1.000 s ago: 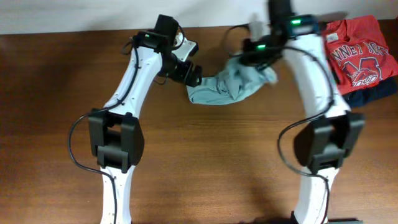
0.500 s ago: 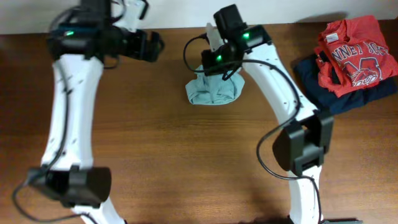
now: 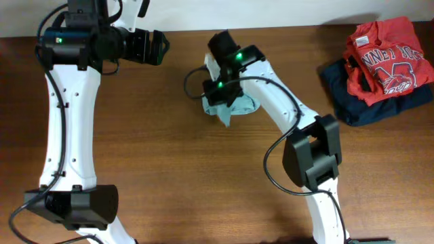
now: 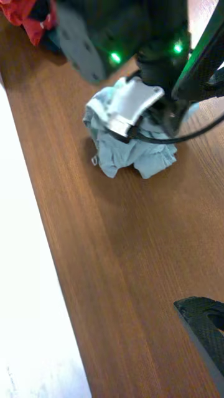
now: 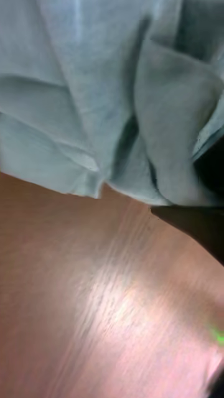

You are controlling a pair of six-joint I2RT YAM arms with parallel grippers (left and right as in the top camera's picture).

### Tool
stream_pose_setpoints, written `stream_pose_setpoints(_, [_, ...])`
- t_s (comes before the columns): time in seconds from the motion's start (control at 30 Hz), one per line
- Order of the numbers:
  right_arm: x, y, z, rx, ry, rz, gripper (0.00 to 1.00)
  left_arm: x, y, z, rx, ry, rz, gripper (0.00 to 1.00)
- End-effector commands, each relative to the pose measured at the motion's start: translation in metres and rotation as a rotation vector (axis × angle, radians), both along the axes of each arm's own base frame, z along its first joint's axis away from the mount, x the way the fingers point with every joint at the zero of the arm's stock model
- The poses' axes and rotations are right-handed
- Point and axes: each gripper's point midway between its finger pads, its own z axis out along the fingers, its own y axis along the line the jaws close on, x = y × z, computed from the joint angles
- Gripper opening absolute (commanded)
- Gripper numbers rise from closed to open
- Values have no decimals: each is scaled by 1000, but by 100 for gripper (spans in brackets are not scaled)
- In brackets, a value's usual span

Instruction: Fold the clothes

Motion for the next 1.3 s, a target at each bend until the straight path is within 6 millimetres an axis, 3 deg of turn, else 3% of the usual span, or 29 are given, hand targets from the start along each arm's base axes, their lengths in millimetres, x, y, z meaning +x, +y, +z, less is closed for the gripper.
stream_pose_setpoints(0.0, [-21, 9, -22, -33, 49, 24, 4, 2, 4, -4, 22, 1, 2, 99])
stream_pose_setpoints(0.23, [-33, 19, -31, -36, 62, 48, 7, 3, 6, -4, 27, -1, 7, 99])
stream_pose_setpoints(0.33, [-28, 21, -28, -26, 44, 46, 57, 3, 6, -4, 27, -2, 8, 99])
stream_pose_setpoints(0.4, [-23, 20, -23, -19, 32, 41, 82, 3, 6, -4, 28, -2, 8, 99])
stream_pose_setpoints(0.53, [-9, 18, 1, 8, -13, 22, 100, 4, 10, -4, 37, -2, 20, 99])
stream_pose_setpoints(0.73, [20, 1, 65, 62, -119, -30, 99, 4, 10, -5, 38, -1, 22, 99])
stream_pose_setpoints(0.83, [33, -18, 100, 83, -172, -66, 99, 4, 10, -5, 38, -1, 21, 99])
stream_pose_setpoints(0.93, [44, -40, 120, 90, -198, -113, 99, 4, 10, -5, 38, -1, 21, 99])
stream_pose_setpoints(1.13, [64, -89, 115, 76, -184, -214, 99, 4, 10, -5, 38, 0, 21, 99])
stream_pose_setpoints(1.27, [70, -110, 104, 62, -160, -255, 100, 4, 10, -6, 38, 1, 21, 99])
